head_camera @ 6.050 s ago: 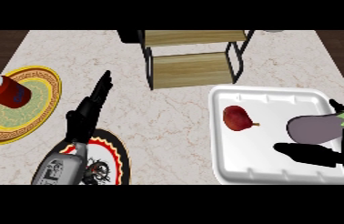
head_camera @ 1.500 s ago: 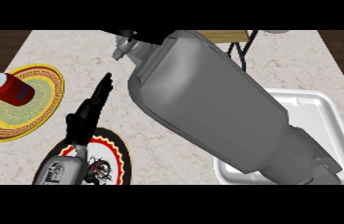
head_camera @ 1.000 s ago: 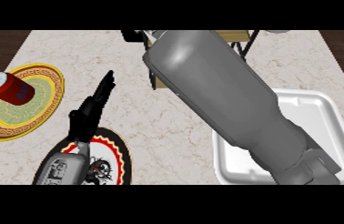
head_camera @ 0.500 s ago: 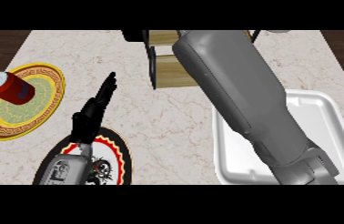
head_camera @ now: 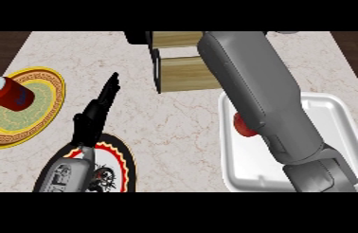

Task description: Pick the eggplant from the tray and place it in the tiered shelf

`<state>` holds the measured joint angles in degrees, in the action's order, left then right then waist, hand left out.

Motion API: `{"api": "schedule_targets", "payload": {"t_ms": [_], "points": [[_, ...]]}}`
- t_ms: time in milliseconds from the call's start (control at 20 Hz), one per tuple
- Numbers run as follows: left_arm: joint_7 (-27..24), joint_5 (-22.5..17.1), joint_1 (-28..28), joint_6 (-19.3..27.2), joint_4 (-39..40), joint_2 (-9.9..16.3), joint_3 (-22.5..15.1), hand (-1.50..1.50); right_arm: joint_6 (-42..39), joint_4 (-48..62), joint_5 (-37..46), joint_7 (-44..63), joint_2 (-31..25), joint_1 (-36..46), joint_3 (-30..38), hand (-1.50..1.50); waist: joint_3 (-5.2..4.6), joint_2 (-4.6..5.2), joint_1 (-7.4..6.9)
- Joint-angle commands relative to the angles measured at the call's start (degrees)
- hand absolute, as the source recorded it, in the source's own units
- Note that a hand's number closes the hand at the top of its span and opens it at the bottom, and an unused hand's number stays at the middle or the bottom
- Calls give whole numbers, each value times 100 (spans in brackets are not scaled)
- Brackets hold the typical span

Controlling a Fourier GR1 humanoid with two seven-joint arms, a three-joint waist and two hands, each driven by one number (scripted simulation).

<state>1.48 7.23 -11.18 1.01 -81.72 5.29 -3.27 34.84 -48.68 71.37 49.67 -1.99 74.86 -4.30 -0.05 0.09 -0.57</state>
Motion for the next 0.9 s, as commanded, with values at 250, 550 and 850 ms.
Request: {"api": "schedule_targets", "payload": {"t_ms": [250,550,850], "points": [[0,-67,-146,-119,68,112,162,0,-265,-75,1013,1191,-50,-341,125,-150,3,-14,46],[-120,-134,89,-195,82,122,206,0,101,-1028,390,759,28,-706,491,-150,5,-20,54],[200,52,-248,-4,87,-97,57,0,-99,-1172,-170,387,8,-413,742,-150,6,-5,42]]}}
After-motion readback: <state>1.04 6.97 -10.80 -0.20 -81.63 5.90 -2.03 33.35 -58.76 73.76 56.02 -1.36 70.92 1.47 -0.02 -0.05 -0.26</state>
